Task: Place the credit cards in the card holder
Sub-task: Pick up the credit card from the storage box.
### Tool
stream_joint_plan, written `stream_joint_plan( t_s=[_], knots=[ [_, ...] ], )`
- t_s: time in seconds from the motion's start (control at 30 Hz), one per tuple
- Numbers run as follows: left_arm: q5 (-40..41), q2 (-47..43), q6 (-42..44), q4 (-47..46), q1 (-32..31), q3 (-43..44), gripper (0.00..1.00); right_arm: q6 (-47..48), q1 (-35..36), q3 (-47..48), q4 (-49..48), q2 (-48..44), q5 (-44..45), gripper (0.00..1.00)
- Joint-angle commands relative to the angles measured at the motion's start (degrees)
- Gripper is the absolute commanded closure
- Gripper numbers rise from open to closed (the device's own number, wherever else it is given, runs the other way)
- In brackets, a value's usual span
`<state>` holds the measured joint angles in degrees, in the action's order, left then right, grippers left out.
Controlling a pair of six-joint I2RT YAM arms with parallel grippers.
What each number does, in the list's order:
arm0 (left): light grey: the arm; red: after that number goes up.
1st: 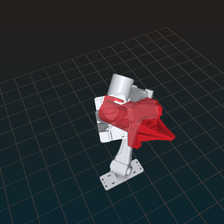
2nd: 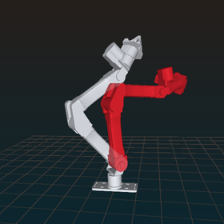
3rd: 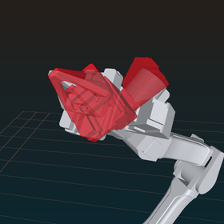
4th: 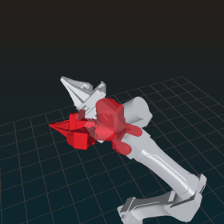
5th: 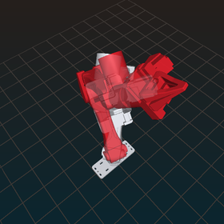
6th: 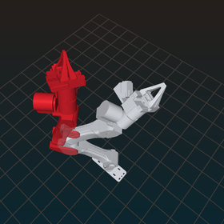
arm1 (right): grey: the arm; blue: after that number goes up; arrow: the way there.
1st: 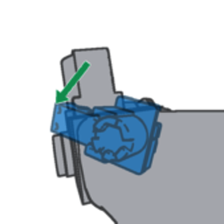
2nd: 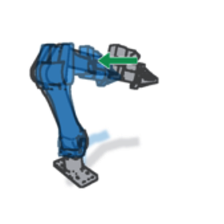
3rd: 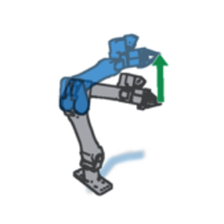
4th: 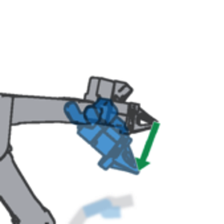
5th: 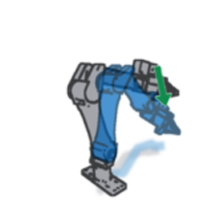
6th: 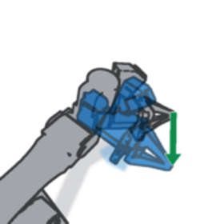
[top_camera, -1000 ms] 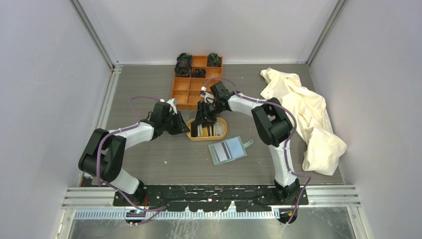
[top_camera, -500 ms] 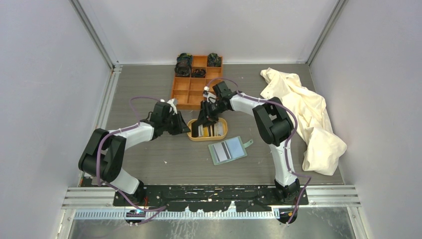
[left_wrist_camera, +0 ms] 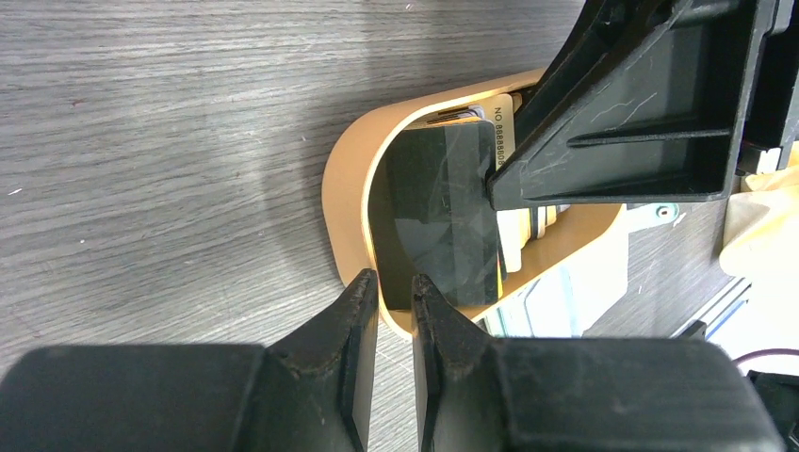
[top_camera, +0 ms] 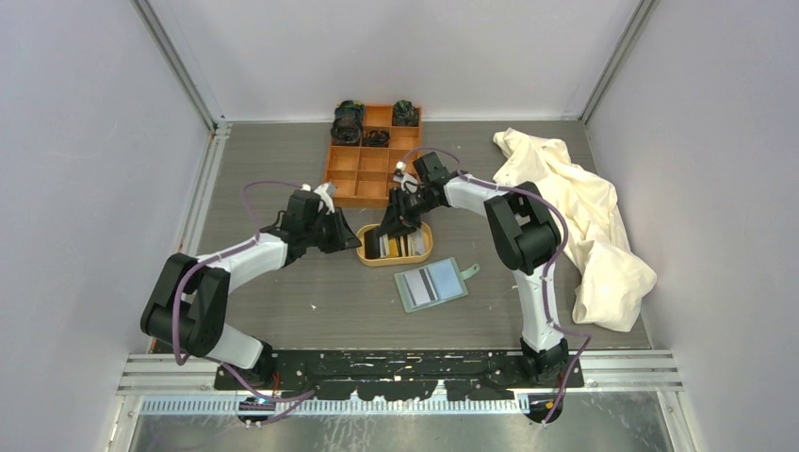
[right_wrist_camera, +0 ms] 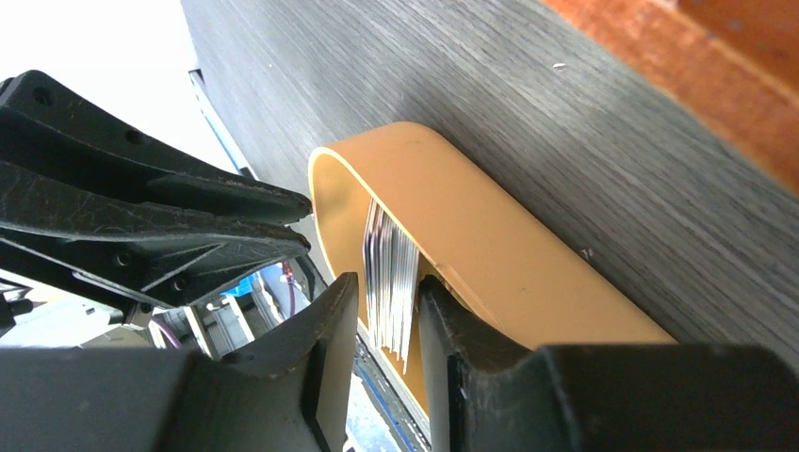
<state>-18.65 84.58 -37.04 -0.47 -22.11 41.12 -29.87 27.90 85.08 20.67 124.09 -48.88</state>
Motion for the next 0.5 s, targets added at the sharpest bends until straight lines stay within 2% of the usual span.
stream_joint_plan(
  t_s=[0.0,0.17,0.47],
  knots=[
    [-2.0,-2.1,-0.1,-0.8,-0.4,1.0,0.8,-0.1,-0.7,-1.0,-1.7,-3.8,-1.8,0.62],
    [-2.0,-3.1,-0.1,-0.3,-0.4,0.7,0.8,-0.4,-1.2,-1.2,-1.9,-3.8,-1.9,0.61],
    [-1.6,-4.9,0.0,0.3,-0.5,-0.2,0.8,0.2,-1.8,-1.1,-1.2,-3.4,-2.4,0.71]
  ],
)
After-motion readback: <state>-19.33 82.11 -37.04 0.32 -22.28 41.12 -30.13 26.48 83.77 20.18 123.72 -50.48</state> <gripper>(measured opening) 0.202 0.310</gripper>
